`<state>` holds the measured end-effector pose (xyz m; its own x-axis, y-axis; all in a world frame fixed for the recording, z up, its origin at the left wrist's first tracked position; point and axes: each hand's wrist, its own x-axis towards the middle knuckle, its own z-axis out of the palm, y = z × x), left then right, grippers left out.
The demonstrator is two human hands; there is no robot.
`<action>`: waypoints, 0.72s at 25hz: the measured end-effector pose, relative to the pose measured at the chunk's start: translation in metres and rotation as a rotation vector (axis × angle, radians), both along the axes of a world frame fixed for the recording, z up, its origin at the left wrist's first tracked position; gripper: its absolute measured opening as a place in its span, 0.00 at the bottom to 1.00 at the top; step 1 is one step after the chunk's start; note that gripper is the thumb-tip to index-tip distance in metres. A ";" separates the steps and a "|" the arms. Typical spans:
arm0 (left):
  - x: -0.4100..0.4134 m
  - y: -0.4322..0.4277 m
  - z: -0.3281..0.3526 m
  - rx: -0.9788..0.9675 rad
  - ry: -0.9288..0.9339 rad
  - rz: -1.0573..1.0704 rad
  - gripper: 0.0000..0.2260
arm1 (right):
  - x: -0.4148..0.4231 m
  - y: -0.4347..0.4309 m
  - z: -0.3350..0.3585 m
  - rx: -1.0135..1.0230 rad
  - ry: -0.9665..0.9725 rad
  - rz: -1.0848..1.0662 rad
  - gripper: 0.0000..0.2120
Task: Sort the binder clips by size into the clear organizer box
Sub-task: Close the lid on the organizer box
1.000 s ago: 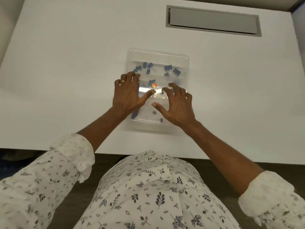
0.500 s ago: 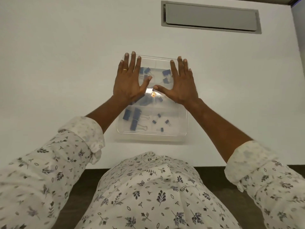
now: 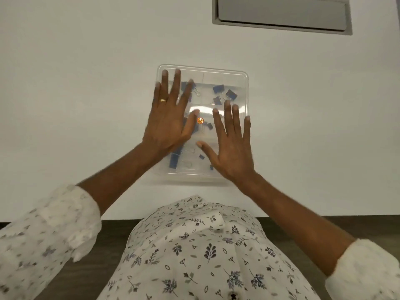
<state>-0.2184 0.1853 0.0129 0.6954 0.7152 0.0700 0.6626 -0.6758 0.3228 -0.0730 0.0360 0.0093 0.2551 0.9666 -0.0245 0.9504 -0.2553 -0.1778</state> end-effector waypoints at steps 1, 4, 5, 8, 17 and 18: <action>-0.010 -0.018 -0.002 -0.001 0.041 -0.042 0.32 | -0.004 -0.011 -0.003 -0.011 -0.010 0.010 0.42; -0.033 -0.062 -0.021 0.000 0.207 -0.097 0.32 | -0.005 -0.022 -0.015 -0.053 -0.039 -0.009 0.42; -0.037 -0.068 -0.027 0.008 0.244 -0.095 0.33 | -0.005 -0.021 -0.017 -0.066 -0.032 -0.003 0.41; -0.036 -0.069 -0.031 0.022 0.266 -0.098 0.35 | -0.006 -0.022 -0.022 -0.069 -0.050 0.013 0.38; -0.027 -0.066 -0.032 0.048 0.212 -0.091 0.33 | -0.007 -0.016 -0.027 -0.041 -0.018 -0.015 0.38; -0.026 -0.066 -0.034 0.057 0.206 -0.079 0.32 | -0.007 -0.013 -0.027 -0.036 -0.008 -0.020 0.37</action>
<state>-0.2446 0.1197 -0.0209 0.7530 0.6568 -0.0407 0.6548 -0.7416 0.1458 -0.0803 0.0228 -0.0177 0.2742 0.9600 -0.0571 0.9465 -0.2799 -0.1609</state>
